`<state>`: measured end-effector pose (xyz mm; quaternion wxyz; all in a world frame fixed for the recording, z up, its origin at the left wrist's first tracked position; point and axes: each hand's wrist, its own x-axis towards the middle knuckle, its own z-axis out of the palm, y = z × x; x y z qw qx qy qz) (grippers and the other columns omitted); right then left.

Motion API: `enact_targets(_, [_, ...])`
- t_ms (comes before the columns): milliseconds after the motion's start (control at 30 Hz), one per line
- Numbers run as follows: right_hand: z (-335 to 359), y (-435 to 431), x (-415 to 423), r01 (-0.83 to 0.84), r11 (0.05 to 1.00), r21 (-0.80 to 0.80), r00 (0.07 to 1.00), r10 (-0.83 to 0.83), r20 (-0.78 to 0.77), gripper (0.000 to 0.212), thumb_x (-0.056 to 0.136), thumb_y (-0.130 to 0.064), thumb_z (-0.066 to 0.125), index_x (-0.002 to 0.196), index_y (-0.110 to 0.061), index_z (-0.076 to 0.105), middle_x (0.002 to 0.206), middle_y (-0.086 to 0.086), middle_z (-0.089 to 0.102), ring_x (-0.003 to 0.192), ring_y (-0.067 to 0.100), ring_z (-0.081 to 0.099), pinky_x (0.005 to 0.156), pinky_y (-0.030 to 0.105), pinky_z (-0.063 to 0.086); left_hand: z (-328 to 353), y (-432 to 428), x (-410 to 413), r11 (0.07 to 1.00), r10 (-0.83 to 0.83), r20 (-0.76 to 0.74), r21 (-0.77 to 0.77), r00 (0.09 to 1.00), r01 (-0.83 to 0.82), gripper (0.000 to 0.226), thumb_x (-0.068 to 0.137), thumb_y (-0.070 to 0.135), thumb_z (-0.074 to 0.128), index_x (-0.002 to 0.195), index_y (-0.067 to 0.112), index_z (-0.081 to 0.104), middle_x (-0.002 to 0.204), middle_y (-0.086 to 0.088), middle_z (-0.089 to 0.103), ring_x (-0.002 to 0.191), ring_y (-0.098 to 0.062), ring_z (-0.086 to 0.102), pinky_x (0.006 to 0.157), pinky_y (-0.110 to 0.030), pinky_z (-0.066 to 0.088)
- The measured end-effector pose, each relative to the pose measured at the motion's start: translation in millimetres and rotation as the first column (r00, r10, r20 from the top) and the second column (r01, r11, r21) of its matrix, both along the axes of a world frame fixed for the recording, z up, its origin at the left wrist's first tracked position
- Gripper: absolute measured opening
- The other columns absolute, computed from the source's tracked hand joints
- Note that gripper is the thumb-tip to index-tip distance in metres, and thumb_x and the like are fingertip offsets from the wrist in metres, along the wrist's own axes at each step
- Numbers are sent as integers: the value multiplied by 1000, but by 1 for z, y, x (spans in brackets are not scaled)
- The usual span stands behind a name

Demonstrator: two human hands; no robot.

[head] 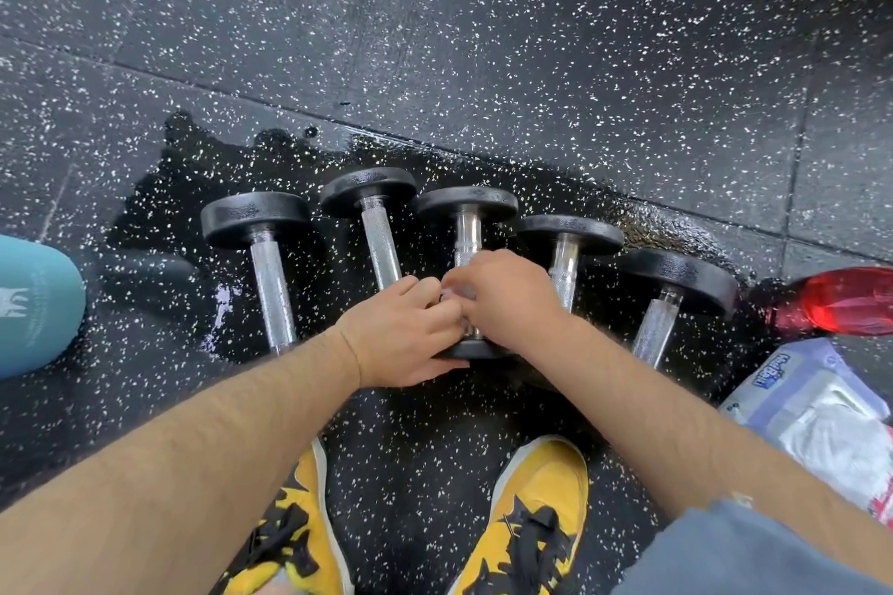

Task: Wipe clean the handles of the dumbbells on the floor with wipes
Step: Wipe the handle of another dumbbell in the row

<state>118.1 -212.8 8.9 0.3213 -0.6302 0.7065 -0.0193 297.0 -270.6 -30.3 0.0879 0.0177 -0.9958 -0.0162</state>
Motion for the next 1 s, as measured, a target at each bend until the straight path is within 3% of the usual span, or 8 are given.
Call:
enact_targets(200, [4,-4,3,-22,997,74,997,27,-73,21,93,-24,48,94,-32,68,76,-7,50,77,20,53,51,28,26,-2,1,0,1000,15,11,13,1000,-15,42,95,57,61,89,16,67,95,-2,61,81,-24,39,70,-37,39])
enact_targets(367, [3,-5,-1,30,998,64,1000,-30,-6,23,100,-36,46,106,-35,69,93,-10,65,88,17,62,60,30,41,-1,1,-1,1000,14,6,-13,1000,-14,42,93,57,63,88,15,67,92,-1,59,78,-24,44,69,-36,39])
enact_targets(567, [4,5,2,106,994,-2,994,-106,-4,21,101,-37,48,98,-25,66,89,-9,63,82,17,58,66,34,48,-2,0,-2,1000,7,-3,-17,1000,-8,43,93,58,63,84,16,67,88,-1,58,77,-24,42,67,-36,39])
enact_targets(700, [-1,-1,4,215,965,-149,977,-214,23,20,101,-34,52,88,-22,62,81,-7,62,74,19,59,63,34,49,-2,1,0,1000,0,11,-21,1000,1,45,95,59,61,84,15,66,88,-2,57,75,-25,46,66,-37,43])
enact_targets(900, [-5,6,4,253,958,-138,967,-256,-4,21,101,-38,50,89,-22,56,77,-6,59,70,20,56,60,35,46,-2,-1,-2,999,-2,-2,-35,1000,1,44,95,58,59,83,16,65,87,-1,57,75,-24,46,65,-36,41])
enact_targets(1000, [-6,-4,3,352,923,-158,935,-353,20,21,104,-36,47,93,-18,49,76,-4,59,66,23,56,58,37,44,-1,1,0,1000,-12,0,-8,1000,12,45,97,58,57,83,16,64,83,1,52,74,-23,45,65,-35,41])
